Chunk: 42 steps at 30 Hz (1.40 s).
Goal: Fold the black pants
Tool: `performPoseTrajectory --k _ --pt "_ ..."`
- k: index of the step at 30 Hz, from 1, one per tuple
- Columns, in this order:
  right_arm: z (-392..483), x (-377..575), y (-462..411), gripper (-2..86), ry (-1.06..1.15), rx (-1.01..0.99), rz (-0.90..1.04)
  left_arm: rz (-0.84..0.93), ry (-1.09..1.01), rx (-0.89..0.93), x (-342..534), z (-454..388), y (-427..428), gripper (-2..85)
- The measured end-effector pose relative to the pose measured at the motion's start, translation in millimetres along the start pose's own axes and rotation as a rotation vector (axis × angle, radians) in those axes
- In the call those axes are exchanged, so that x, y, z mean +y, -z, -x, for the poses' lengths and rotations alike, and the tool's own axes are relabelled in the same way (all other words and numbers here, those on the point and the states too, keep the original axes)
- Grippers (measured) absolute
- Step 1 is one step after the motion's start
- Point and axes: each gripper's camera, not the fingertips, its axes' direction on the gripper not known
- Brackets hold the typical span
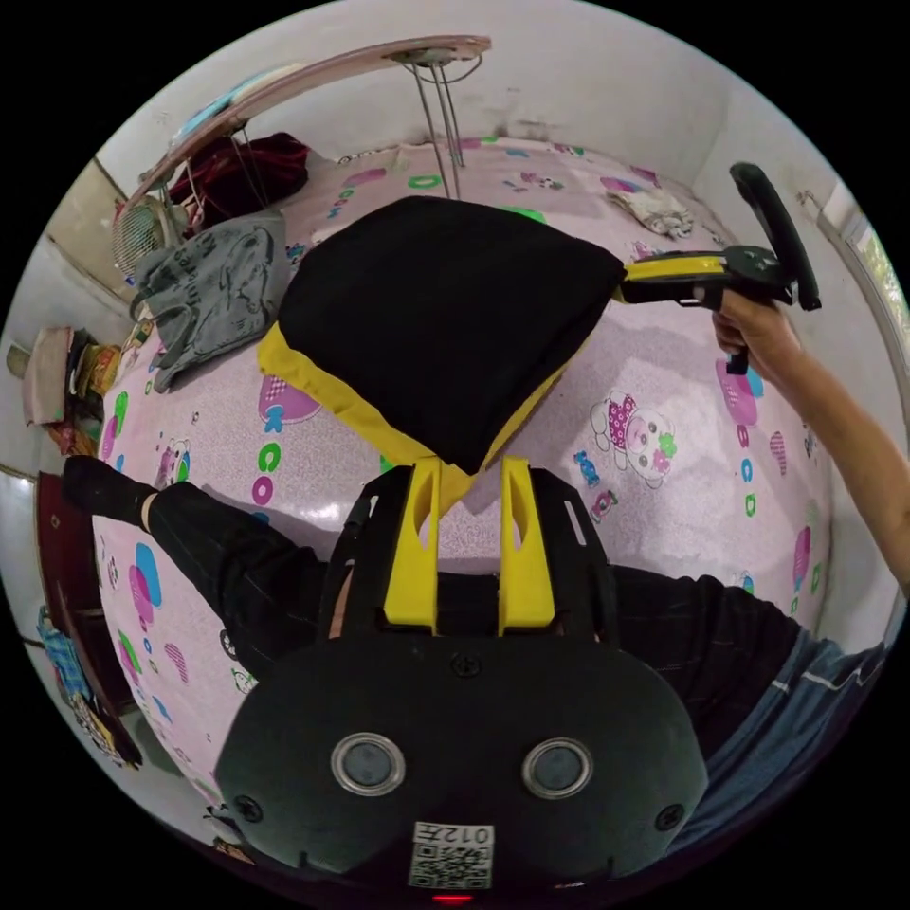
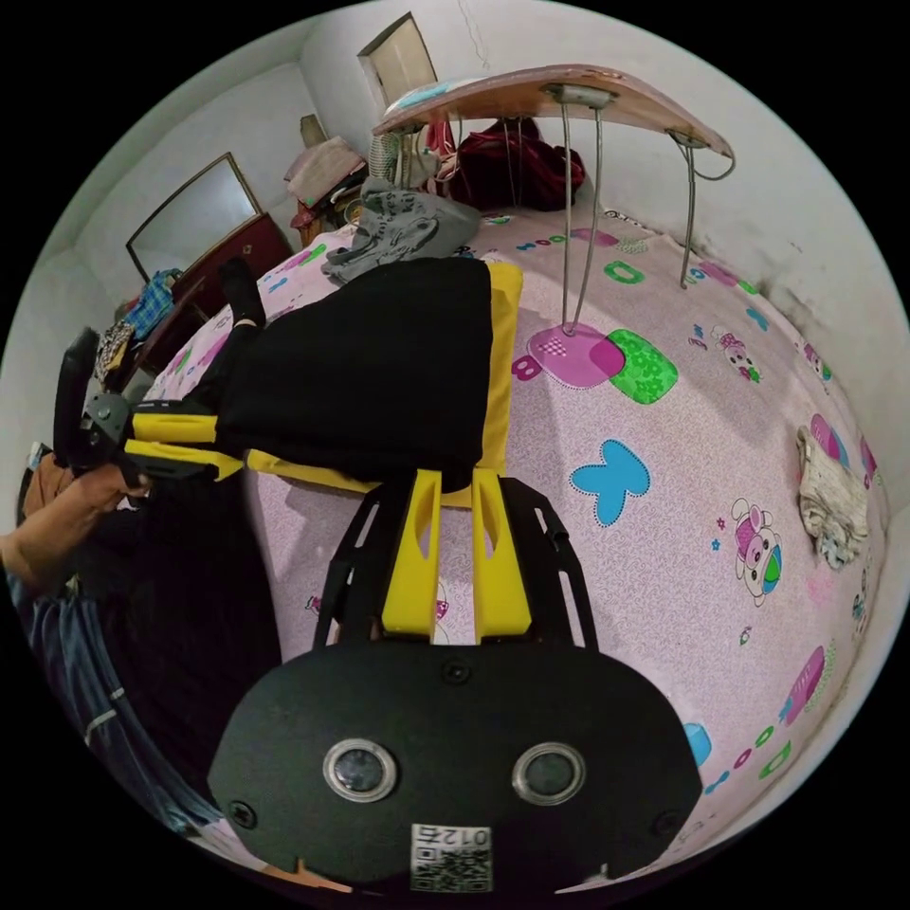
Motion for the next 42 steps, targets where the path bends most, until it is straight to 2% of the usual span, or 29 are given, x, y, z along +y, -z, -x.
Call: performPoseTrajectory --k 8,14,19,25,28,33,35,42 --pt "0.1 6.6 -4.8 5.6 -0.033 -0.003 0.007 -0.088 0.047 -0.079 -7.5 -19.6 6.8 8.2" --pt "3.7 3.3 -8.9 4.2 -0.002 0.02 0.044 -0.018 0.017 -0.089 -18.6 -21.9 -3.0 3.6" --pt "21.0 -9.7 -8.0 2.3 0.132 0.142 0.122 -0.035 -0.026 -0.115 -23.5 -19.8 13.3 1.7" --pt "22.4 -12.7 -26.7 1.6 0.169 0.204 0.196 0.074 -0.06 -0.105 -31.4 -21.4 -16.5 1.0" --pt "16.4 -16.5 -23.5 1.7 0.171 0.193 0.185 0.02 -0.086 -0.135 -34.1 -21.2 0.1 1.0" --pt "-1.6 -22.1 -42.0 2.2 0.106 0.155 0.23 0.137 -0.119 -0.093 -43.3 -21.4 -32.8 1.1" --pt "-5.9 -24.3 -39.6 2.7 0.109 0.153 0.226 0.138 -0.131 -0.122 -47.2 -21.6 -32.0 1.2" --pt "-42.3 -27.2 -19.3 3.9 -0.001 0.013 0.23 0.112 -0.061 -0.041 -45.0 1.5 -24.9 1.4"
